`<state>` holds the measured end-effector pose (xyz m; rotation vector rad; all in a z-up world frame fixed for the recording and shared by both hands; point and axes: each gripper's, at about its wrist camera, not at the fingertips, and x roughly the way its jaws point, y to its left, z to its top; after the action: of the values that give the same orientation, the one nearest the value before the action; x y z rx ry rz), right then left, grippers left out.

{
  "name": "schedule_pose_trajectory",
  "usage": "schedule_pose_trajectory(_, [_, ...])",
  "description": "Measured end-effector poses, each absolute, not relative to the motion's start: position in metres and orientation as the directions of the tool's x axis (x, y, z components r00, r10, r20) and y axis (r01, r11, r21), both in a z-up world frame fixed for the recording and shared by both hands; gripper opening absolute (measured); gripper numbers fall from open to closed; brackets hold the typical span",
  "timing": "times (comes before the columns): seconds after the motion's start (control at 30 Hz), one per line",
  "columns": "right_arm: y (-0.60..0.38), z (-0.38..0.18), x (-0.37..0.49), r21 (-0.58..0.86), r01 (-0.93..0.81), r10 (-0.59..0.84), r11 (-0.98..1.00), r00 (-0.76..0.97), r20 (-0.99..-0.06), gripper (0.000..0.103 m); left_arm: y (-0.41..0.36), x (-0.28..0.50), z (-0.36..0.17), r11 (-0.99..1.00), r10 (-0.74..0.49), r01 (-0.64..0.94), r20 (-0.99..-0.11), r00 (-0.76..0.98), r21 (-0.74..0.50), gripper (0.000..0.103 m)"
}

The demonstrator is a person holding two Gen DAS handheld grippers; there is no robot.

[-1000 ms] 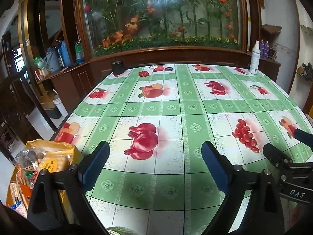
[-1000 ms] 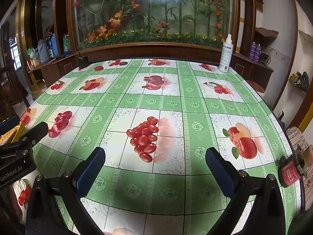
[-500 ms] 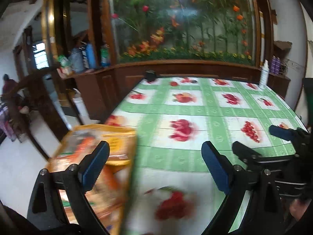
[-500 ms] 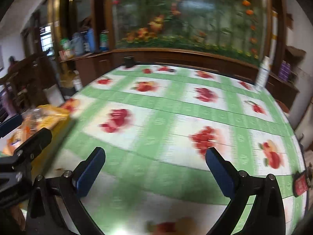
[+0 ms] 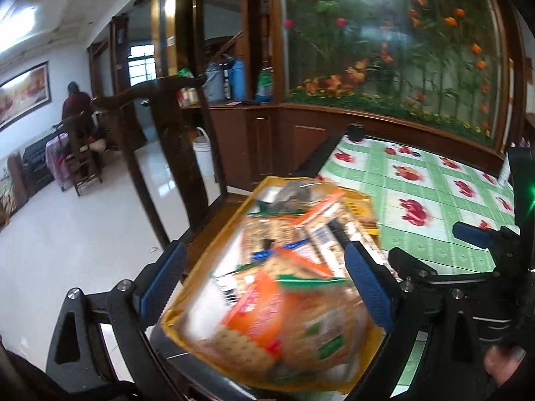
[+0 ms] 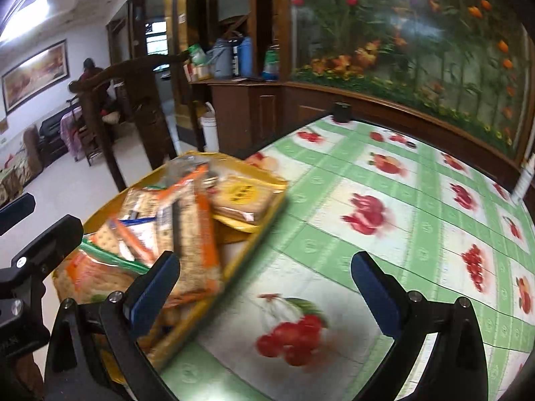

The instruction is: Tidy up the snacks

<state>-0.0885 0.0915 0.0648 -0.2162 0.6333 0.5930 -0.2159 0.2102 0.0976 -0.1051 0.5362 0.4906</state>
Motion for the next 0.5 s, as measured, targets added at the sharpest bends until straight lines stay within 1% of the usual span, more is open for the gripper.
schedule_pose_trajectory(0.5, [0.120,0.055,-0.102,-0.061,-0.600,0.433,0.798,0.640,-0.634,0.102,0.228,-0.228,0.088,0.870,0.411,-0.493,-0.532,0.741,-0.014,0.095])
